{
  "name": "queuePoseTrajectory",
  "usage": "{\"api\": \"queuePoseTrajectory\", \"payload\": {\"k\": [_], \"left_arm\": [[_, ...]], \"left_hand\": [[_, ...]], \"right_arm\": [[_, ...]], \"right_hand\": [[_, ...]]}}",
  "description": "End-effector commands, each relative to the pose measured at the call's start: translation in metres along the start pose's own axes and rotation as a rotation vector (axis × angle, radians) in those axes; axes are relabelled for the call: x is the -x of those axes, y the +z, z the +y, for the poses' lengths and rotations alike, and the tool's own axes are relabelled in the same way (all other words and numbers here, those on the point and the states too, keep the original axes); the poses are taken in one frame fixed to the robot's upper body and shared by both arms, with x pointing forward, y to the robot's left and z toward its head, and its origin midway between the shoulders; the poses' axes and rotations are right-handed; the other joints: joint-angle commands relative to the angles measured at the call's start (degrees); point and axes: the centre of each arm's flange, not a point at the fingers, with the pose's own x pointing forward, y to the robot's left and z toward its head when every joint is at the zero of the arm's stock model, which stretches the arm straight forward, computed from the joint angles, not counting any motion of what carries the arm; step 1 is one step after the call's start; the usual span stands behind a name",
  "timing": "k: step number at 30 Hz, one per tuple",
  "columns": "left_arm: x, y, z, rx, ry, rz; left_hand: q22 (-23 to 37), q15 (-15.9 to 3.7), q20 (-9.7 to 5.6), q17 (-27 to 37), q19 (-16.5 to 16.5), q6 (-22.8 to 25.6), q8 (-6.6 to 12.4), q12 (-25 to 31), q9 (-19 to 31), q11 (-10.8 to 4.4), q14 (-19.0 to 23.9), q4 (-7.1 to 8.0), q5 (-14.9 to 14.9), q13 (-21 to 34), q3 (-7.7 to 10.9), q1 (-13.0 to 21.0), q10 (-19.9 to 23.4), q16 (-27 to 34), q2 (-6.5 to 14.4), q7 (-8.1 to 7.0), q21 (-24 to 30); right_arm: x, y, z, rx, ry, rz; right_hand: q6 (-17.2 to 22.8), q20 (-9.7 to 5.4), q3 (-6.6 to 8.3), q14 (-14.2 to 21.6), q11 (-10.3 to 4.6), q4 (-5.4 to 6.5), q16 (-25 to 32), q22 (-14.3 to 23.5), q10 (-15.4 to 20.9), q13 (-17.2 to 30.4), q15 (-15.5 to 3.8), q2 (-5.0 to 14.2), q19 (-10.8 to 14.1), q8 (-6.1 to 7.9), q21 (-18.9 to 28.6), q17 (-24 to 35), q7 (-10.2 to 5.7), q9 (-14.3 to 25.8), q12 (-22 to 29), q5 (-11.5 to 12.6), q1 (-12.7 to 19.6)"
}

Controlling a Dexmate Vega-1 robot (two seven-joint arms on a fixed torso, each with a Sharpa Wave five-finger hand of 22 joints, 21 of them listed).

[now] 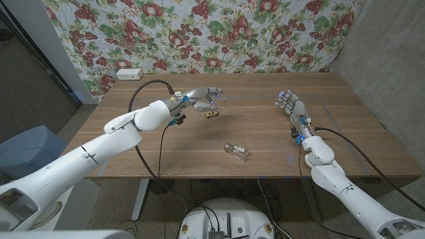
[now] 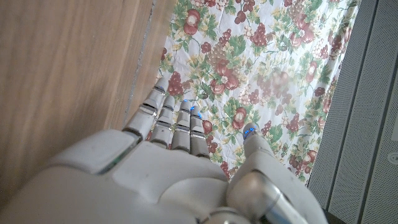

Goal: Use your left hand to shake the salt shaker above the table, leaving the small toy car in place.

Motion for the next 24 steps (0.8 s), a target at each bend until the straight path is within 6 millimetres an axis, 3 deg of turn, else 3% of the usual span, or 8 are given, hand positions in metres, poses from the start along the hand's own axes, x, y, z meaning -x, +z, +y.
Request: {"api": "queuePoseTrajectory", "payload": {"k": [1, 8, 14, 24], "left_arm": [[0.018, -0.011, 0.005, 0.109, 0.237, 0.022], [0.023, -0.021, 0.002, 0.247, 0.334, 0.021], [0.027, -0.026, 0.001, 0.334, 0.386, 0.025], [0.031, -0.031, -0.001, 0.456, 0.46, 0.022]], "left_hand": [[0.1, -0.3, -0.42, -0.9, -1.6, -3.4, -0.05, 0.2, -0.1, -0.6, -2.9, 0.75, -0.2, -0.2, -1.38, -3.6, -2.4, -0.2, 0.6, -1.06, -1.8], [0.0, -0.28, -1.02, -2.5, -4.8, -6.9, 0.21, 0.1, -0.4, -1.02, -8.7, 2.39, -0.7, -0.7, -2.52, -9.3, -6.0, -0.6, 3.2, 0.49, -5.1], [0.0, 0.06, -1.45, -3.3, -5.3, -7.8, 0.4, 0.5, -0.5, -0.72, -10.1, 3.67, -1.1, -0.9, -1.73, -11.8, -6.8, -0.1, 6.9, 2.12, -6.5], [0.0, 0.09, -2.27, -3.9, -5.6, -8.1, 0.52, 0.6, -0.6, -0.91, -11.2, 5.6, -1.4, -1.0, -1.58, -15.3, -7.2, 0.1, 8.7, 3.18, -7.7]], "right_arm": [[-0.007, 0.001, 0.003, 0.005, 0.014, 0.009], [-0.011, 0.002, 0.004, 0.013, 0.021, 0.018], [-0.015, 0.003, 0.003, 0.017, 0.025, 0.032], [-0.024, 0.005, 0.001, 0.03, 0.038, 0.037]], "right_hand": [[0.0, -0.17, 0.26, 0.3, 0.51, -0.01, 0.0, 0.3, 0.2, 0.2, -0.06, 0.03, 0.0, 0.19, -0.1, 0.2, 0.1, 0.2, 0.4, 0.0, -0.4], [0.1, -0.09, 0.26, 0.1, 0.39, -0.05, -0.1, 0.3, 0.1, 0.2, 0.12, -0.03, 0.0, 0.19, -0.1, 0.1, 0.05, 0.2, 0.3, 0.0, -0.4], [0.1, -0.08, 0.24, 0.1, 0.33, -0.09, -0.1, 0.3, -0.1, 0.2, 0.08, -0.1, 0.0, 0.18, -0.2, 0.1, -0.01, 0.2, 0.3, -0.1, -0.4], [-0.2, 0.07, 0.01, -0.5, 0.57, -0.13, -0.4, 0.3, -0.9, 0.2, 0.31, -0.54, -0.2, 0.06, -0.2, 0.1, -0.15, 0.2, 0.0, -0.2, -0.7]]}}
